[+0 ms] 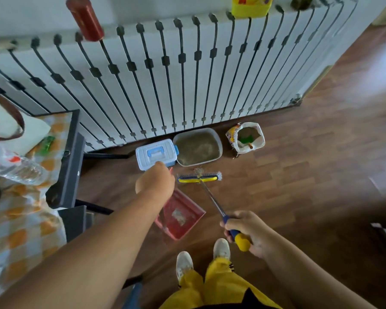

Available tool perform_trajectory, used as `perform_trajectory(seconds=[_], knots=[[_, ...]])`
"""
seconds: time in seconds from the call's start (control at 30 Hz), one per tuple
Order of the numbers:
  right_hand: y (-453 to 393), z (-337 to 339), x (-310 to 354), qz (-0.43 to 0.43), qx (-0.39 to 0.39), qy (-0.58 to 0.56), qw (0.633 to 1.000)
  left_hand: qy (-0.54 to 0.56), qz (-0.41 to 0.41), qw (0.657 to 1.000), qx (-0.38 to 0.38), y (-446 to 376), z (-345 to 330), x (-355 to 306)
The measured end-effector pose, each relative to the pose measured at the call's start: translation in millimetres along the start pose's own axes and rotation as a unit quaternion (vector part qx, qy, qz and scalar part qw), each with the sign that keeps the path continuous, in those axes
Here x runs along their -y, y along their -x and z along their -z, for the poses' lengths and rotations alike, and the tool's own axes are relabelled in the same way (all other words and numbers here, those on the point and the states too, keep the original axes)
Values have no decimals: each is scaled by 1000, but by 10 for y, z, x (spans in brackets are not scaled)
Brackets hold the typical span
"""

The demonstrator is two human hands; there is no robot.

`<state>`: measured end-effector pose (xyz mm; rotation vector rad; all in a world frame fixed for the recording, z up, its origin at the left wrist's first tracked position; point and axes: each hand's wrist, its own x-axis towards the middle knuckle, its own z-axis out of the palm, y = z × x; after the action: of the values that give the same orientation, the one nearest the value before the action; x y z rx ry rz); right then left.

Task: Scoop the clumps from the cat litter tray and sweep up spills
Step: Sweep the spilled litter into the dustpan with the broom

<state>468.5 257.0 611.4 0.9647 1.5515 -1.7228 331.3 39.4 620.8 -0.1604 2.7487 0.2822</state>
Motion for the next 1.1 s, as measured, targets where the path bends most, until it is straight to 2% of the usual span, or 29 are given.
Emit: perform_trajectory(seconds=[0.23,0.9,0.97,1.1], knots=[[-310,-95,121,-9,-10,63,998,1,9,1000,-27,-16,-35,-38],[-1058,230,231,-8,19,82,996,-29,-6,999,-43,-266,-78,-242],[-1148,305,214,-20,15,108,994,-33,-5,998,-45,-303,-75,-252],[-1260,516,79,-51,1,271,961,-35,-10,998,-51,-344,-50,-246]])
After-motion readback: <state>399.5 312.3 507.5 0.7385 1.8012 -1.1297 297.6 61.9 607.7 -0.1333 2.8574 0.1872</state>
